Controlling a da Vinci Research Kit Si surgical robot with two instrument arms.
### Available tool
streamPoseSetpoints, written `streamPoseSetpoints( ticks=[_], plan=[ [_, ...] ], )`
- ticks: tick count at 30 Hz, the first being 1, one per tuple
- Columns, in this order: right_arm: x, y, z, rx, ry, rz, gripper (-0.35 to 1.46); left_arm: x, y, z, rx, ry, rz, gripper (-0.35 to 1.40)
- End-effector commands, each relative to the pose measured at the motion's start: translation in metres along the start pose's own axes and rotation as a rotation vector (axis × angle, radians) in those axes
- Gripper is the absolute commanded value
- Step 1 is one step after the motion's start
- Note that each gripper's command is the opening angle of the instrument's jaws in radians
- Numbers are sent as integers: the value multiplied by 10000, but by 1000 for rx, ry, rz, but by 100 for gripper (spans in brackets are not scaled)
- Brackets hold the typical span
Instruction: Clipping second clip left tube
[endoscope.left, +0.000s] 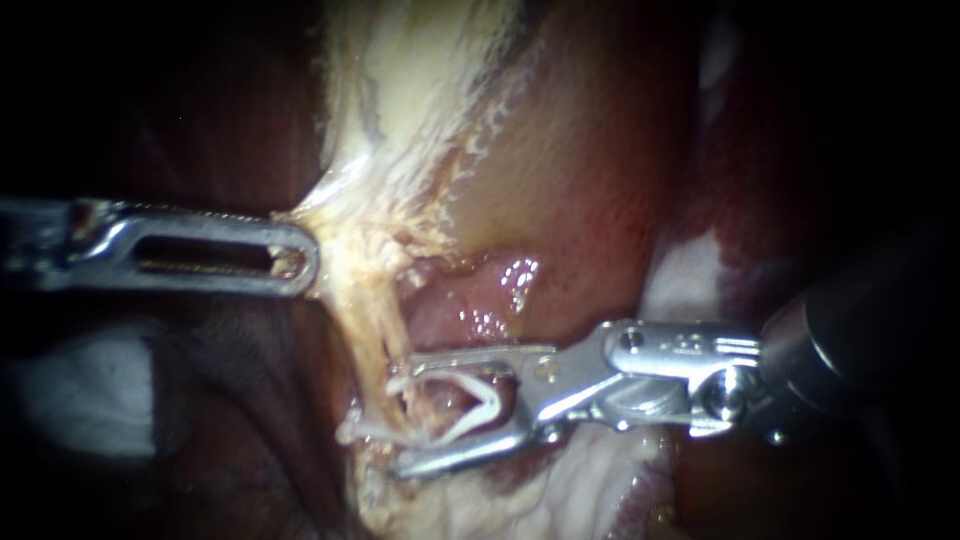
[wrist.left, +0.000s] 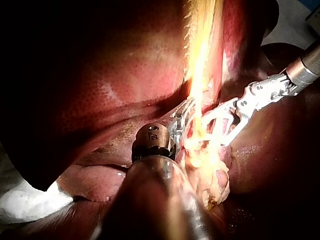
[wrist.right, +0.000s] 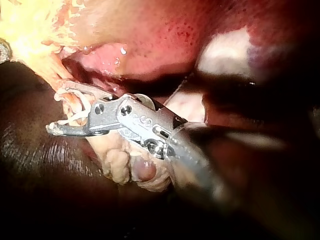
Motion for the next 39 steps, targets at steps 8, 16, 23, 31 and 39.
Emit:
streamPoseSetpoints(
  ticks=[8,16,23,31,39],
  plan=[
    [-16,14,14,-4,-19,-4,60,2,-9,-2,-3,-2,-2,-35],
    [-16,17,19,-4,-21,-4,60,3,-14,-4,-2,-4,-3,-35],
    [-16,19,23,0,-21,-4,60,2,-16,-6,0,-6,-4,-35],
    [-8,0,25,80,-23,13,60,1,-13,-5,2,-5,-3,-35],
    [-1,-10,37,117,-15,27,60,1,-12,-5,2,-5,-3,-35]
  ],
)
